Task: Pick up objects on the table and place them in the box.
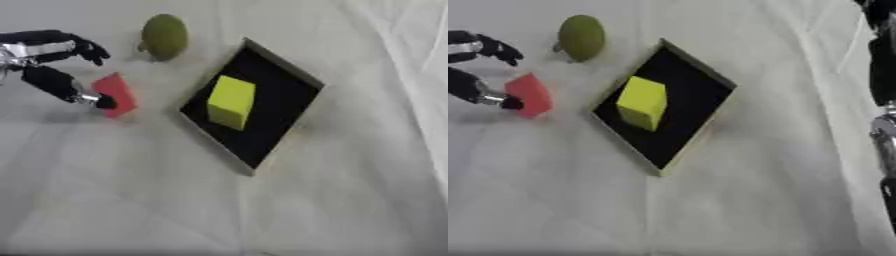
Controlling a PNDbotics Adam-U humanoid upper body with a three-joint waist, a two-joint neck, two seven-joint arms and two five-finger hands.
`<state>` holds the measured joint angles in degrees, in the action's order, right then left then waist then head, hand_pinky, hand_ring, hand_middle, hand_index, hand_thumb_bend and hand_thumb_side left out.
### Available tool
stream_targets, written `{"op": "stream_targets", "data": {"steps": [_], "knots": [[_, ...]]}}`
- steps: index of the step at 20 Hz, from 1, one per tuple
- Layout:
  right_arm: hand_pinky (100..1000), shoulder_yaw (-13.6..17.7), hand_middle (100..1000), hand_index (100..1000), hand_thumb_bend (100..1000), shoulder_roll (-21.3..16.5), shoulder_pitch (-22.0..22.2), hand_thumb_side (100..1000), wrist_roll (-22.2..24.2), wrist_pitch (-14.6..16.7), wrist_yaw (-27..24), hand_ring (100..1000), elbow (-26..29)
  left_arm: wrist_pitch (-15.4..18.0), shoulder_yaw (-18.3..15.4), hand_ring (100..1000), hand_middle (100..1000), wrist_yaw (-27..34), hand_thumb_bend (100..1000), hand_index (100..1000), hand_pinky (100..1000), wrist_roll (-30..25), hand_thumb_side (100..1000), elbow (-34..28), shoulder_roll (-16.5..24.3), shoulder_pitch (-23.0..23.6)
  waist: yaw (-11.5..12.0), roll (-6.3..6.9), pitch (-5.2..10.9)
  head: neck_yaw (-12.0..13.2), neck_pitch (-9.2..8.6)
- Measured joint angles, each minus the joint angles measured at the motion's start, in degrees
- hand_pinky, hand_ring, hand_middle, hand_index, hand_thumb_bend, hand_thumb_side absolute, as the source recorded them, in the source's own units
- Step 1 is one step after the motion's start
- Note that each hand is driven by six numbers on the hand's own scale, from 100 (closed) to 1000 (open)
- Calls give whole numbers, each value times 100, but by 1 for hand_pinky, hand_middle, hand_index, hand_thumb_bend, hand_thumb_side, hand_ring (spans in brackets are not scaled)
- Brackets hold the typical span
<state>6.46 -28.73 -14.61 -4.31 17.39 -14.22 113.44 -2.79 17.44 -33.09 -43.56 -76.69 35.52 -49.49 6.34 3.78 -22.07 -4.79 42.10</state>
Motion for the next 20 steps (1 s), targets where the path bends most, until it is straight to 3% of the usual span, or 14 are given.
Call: {"op": "stream_targets", "data": {"steps": [8, 11, 15, 20], "knots": [[844, -2, 709, 775, 100, 24, 0, 666, 3, -2, -4, 877, 0, 58, 30, 920, 787, -444, 752, 921, 983, 54, 594, 293, -98, 0, -36, 0, 0, 22, 0], [844, -9, 709, 775, 100, 26, 0, 666, 12, -9, -6, 877, 0, 87, 30, 903, 748, -541, 736, 905, 972, 85, 598, 370, -145, -1, -39, 0, 0, 24, -1], [845, -15, 710, 775, 100, 31, 0, 665, 20, -14, -8, 878, 0, 113, 31, 842, 615, -584, 609, 830, 945, 112, 646, 429, -201, -11, -44, 0, 0, 39, -1], [845, -15, 709, 776, 100, 49, 4, 665, 30, -24, -8, 878, 0, 18, 28, 802, 585, -390, 454, 795, 921, 244, 720, 413, -260, -46, -45, 0, -1, 59, -1]]}}
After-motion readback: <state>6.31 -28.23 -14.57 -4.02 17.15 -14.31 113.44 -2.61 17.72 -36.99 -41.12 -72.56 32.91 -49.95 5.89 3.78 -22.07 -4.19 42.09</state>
